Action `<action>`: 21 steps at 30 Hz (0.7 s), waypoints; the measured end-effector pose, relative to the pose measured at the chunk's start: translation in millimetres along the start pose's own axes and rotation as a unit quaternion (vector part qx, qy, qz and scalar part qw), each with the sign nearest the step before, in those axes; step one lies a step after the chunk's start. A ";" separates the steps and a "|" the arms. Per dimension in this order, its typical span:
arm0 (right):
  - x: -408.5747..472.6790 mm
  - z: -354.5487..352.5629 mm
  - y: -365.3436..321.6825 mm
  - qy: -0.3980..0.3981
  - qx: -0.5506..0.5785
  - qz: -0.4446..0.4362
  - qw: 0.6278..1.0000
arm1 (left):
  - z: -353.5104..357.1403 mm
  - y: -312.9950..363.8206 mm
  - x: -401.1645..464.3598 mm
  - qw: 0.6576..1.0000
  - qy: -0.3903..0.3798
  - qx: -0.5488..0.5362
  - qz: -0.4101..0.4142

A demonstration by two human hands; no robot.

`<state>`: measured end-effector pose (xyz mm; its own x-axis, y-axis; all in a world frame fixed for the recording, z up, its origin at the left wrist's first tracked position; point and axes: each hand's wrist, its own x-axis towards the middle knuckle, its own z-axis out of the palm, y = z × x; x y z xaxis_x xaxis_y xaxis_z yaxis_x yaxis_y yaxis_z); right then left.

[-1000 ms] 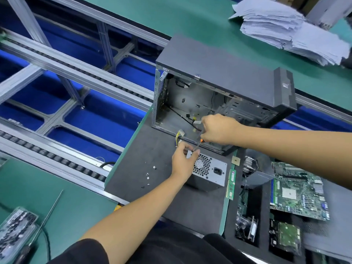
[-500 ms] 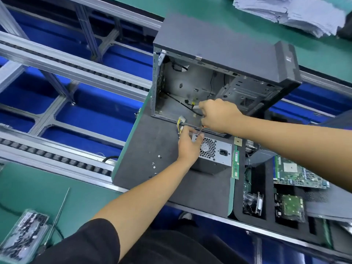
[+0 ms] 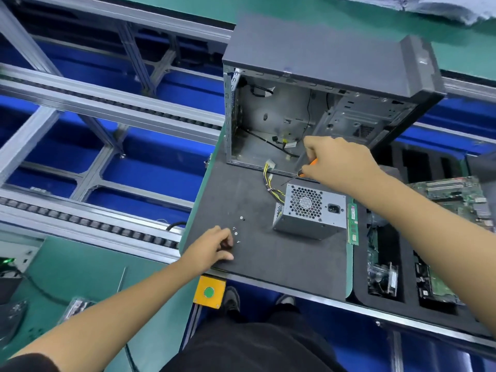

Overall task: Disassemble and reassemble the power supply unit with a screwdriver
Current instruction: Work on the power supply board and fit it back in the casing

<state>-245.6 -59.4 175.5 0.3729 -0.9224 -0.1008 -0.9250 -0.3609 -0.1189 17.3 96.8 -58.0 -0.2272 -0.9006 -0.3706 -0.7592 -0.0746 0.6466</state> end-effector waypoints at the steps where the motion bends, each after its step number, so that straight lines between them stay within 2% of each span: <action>1: -2.4 2.7 -0.6 0.000 0.009 0.004 1.000 | 5.3 -2.3 1.1 1.000 0.012 0.007 -0.005; 7: -16.5 13.2 6.3 -0.002 0.056 0.040 0.998 | 20.0 -6.2 6.6 0.997 0.050 0.051 -0.017; 11: -25.2 14.8 12.4 -0.008 0.095 0.075 0.993 | 15.1 0.1 12.4 0.997 0.034 0.067 0.007; 15: -38.0 11.7 18.3 -0.007 0.131 0.106 0.986 | -4.6 22.7 14.0 0.995 0.077 -0.057 0.011; 18: -46.3 7.1 19.1 -0.019 0.166 0.112 0.980 | -24.9 61.7 20.2 0.978 0.107 -0.165 0.069; 21: -49.2 3.8 17.8 -0.022 0.186 0.112 0.976 | -34.2 99.5 34.6 0.960 0.122 -0.228 0.105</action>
<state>-280.2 -19.9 174.7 0.1749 -0.9625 -0.2075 -0.8964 -0.0685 -0.4379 -45.2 43.6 16.4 -0.1533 -0.9857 -0.0693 -0.3537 -0.0107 0.9353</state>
